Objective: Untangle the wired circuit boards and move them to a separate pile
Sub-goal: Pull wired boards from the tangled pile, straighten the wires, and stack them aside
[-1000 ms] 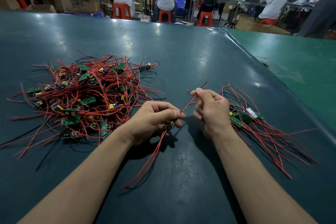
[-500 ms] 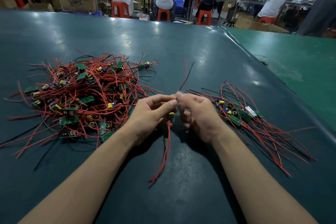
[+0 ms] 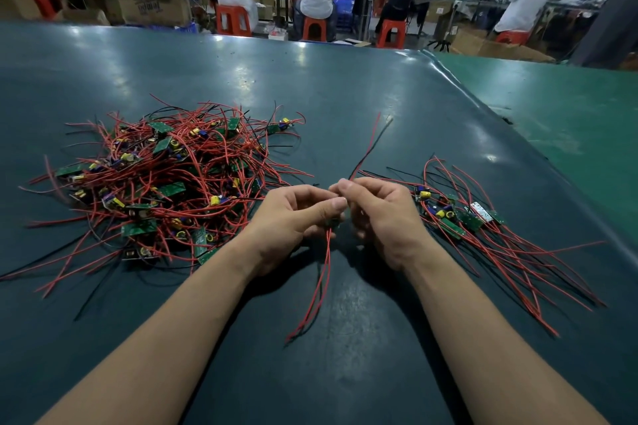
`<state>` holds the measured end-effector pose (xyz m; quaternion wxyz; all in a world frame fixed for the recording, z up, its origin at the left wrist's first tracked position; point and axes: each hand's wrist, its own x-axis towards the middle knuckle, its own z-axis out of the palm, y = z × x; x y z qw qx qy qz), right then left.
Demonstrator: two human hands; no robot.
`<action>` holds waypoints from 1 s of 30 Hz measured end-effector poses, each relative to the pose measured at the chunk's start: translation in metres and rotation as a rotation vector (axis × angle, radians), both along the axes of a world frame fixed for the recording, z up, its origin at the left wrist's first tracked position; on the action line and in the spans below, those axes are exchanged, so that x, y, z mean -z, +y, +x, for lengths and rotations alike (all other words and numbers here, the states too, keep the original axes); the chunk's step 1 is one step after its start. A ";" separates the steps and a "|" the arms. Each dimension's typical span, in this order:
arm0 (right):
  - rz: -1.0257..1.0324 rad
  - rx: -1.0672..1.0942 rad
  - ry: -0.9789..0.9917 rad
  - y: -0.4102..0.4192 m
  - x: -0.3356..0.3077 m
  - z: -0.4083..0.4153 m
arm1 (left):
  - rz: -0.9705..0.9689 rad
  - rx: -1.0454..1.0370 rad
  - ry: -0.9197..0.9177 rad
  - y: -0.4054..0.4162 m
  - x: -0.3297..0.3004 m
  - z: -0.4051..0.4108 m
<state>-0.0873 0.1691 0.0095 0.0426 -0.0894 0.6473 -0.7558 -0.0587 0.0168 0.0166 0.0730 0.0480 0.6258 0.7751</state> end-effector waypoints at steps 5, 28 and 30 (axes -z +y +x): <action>-0.180 0.232 -0.020 0.007 -0.007 -0.006 | 0.004 0.156 -0.031 -0.003 -0.007 0.003; -0.137 0.004 0.116 -0.015 -0.011 0.017 | 0.649 -0.099 -0.032 -0.005 -0.008 -0.003; -0.182 0.019 0.082 -0.015 -0.011 0.016 | 0.547 -0.130 0.029 -0.003 -0.005 -0.003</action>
